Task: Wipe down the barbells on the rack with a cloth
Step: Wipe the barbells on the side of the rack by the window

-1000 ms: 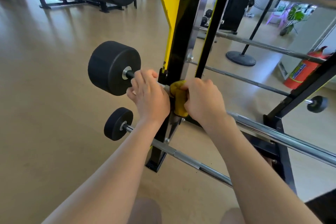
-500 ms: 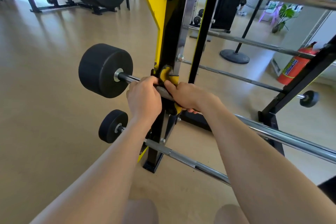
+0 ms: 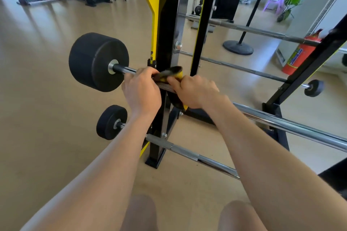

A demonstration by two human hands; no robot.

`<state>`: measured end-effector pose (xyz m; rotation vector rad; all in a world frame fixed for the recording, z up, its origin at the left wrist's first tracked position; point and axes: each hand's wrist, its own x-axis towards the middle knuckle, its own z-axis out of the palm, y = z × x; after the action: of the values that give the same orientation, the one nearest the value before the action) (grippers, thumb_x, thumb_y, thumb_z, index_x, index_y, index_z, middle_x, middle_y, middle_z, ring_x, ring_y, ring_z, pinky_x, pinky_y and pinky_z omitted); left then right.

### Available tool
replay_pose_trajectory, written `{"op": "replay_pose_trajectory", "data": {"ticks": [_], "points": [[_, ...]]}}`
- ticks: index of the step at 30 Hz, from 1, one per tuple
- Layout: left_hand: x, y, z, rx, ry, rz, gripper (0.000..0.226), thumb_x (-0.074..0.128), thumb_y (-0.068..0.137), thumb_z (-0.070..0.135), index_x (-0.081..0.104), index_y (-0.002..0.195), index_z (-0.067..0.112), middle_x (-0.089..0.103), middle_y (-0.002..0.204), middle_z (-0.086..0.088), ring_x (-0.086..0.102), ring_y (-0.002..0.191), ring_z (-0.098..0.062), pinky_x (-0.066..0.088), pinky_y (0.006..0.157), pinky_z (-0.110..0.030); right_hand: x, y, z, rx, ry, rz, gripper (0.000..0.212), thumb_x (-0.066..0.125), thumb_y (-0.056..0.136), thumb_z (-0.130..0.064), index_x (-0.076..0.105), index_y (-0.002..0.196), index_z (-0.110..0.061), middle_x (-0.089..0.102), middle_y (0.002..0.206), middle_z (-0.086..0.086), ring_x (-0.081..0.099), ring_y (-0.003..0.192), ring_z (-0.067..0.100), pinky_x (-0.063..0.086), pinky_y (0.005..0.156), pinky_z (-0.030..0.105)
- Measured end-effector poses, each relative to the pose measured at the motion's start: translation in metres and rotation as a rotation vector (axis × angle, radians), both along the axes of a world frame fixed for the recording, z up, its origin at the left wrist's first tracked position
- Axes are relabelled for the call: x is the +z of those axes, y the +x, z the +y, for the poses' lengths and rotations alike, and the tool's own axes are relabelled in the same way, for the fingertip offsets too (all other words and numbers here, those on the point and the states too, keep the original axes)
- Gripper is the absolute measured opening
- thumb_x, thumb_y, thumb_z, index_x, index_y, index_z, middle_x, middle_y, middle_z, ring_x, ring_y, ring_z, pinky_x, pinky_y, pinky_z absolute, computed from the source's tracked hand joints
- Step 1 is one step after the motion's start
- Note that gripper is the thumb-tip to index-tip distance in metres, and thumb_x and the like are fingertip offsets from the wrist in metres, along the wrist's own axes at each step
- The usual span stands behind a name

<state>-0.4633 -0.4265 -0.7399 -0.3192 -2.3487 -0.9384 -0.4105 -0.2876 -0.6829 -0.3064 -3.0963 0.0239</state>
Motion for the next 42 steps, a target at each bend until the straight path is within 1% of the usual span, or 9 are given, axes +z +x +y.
{"op": "replay_pose_trajectory", "data": {"ticks": [2, 11, 17, 25, 27, 31, 35, 39, 42], "points": [[-0.001, -0.001, 0.001, 0.002, -0.011, 0.001, 0.025, 0.057, 0.100, 0.011, 0.071, 0.120, 0.016, 0.074, 0.113, -0.003, 0.060, 0.110, -0.031, 0.047, 0.090, -0.044, 0.011, -0.010, 0.002, -0.029, -0.253, -0.084, 0.061, 0.020, 0.108, -0.063, 0.059, 0.099, -0.016, 0.060, 0.076, 0.005, 0.066, 0.071, 0.024, 0.050, 0.064, 0.039], [0.000, 0.002, -0.004, -0.052, 0.012, 0.002, 0.034, 0.046, 0.097, 0.021, 0.073, 0.117, 0.023, 0.074, 0.111, 0.003, 0.059, 0.106, -0.025, 0.046, 0.088, -0.038, -0.041, 0.040, -0.008, 0.031, 0.444, 0.230, 0.045, 0.054, 0.106, -0.032, 0.038, 0.143, -0.011, 0.061, 0.111, 0.015, 0.063, 0.094, 0.033, 0.051, 0.079, 0.044], [0.001, 0.001, -0.004, -0.087, 0.031, -0.027, 0.035, 0.046, 0.097, 0.021, 0.073, 0.119, 0.023, 0.074, 0.111, 0.003, 0.060, 0.109, -0.026, 0.045, 0.095, -0.040, 0.002, -0.009, 0.018, 0.042, -0.146, -0.090, 0.025, 0.030, 0.113, -0.038, 0.048, 0.118, -0.022, 0.059, 0.087, 0.006, 0.065, 0.070, 0.024, 0.055, 0.055, 0.043], [-0.002, -0.002, -0.010, -0.130, 0.024, 0.002, 0.040, 0.041, 0.096, 0.024, 0.073, 0.120, 0.022, 0.074, 0.112, 0.003, 0.059, 0.108, -0.024, 0.045, 0.089, -0.034, -0.031, 0.066, 0.024, 0.093, 0.311, 0.208, 0.054, 0.060, 0.102, -0.040, 0.034, 0.147, -0.024, 0.061, 0.120, 0.008, 0.063, 0.100, 0.031, 0.052, 0.080, 0.043], [-0.002, -0.003, -0.009, -0.128, 0.024, -0.003, 0.039, 0.042, 0.096, 0.022, 0.073, 0.120, 0.023, 0.074, 0.112, 0.004, 0.059, 0.108, -0.024, 0.044, 0.090, -0.034, -0.016, 0.050, 0.032, 0.058, 0.241, 0.074, 0.024, 0.041, 0.110, -0.043, 0.040, 0.127, -0.027, 0.062, 0.102, 0.006, 0.061, 0.081, 0.028, 0.046, 0.067, 0.038], [-0.004, -0.005, -0.009, -0.115, 0.004, -0.019, 0.029, 0.054, 0.099, 0.017, 0.072, 0.120, 0.024, 0.074, 0.113, 0.005, 0.060, 0.110, -0.024, 0.042, 0.091, -0.033, 0.016, 0.015, 0.040, -0.209, -0.454, -0.212, 0.046, 0.027, 0.111, -0.049, 0.053, 0.108, -0.012, 0.058, 0.075, 0.012, 0.057, 0.056, 0.024, 0.051, 0.048, 0.028], [0.002, 0.000, -0.009, -0.119, -0.002, -0.044, 0.028, 0.058, 0.099, 0.011, 0.072, 0.121, 0.023, 0.073, 0.116, 0.003, 0.058, 0.113, -0.025, 0.047, 0.093, -0.039, -0.007, 0.044, 0.033, 0.071, 0.090, 0.075, 0.025, 0.035, 0.110, -0.036, 0.051, 0.123, -0.021, 0.055, 0.088, 0.000, 0.063, 0.074, 0.022, 0.046, 0.055, 0.034], [0.003, 0.001, -0.013, -0.125, -0.017, -0.059, 0.030, 0.057, 0.100, 0.010, 0.072, 0.123, 0.024, 0.073, 0.118, 0.002, 0.058, 0.118, -0.028, 0.050, 0.099, -0.048, -0.035, 0.089, 0.038, 0.135, 0.297, 0.199, 0.064, 0.050, 0.104, -0.046, 0.021, 0.158, -0.029, 0.057, 0.127, 0.008, 0.060, 0.109, 0.031, 0.052, 0.089, 0.046], [0.004, 0.004, -0.007, -0.083, 0.031, -0.087, 0.029, 0.057, 0.102, 0.011, 0.073, 0.121, 0.025, 0.073, 0.117, 0.003, 0.057, 0.120, -0.027, 0.048, 0.101, -0.050, -0.028, 0.064, 0.033, -0.030, 0.260, 0.178, 0.043, 0.031, 0.109, -0.057, 0.048, 0.127, -0.021, 0.064, 0.101, 0.005, 0.063, 0.081, 0.024, 0.048, 0.069, 0.040]]}}
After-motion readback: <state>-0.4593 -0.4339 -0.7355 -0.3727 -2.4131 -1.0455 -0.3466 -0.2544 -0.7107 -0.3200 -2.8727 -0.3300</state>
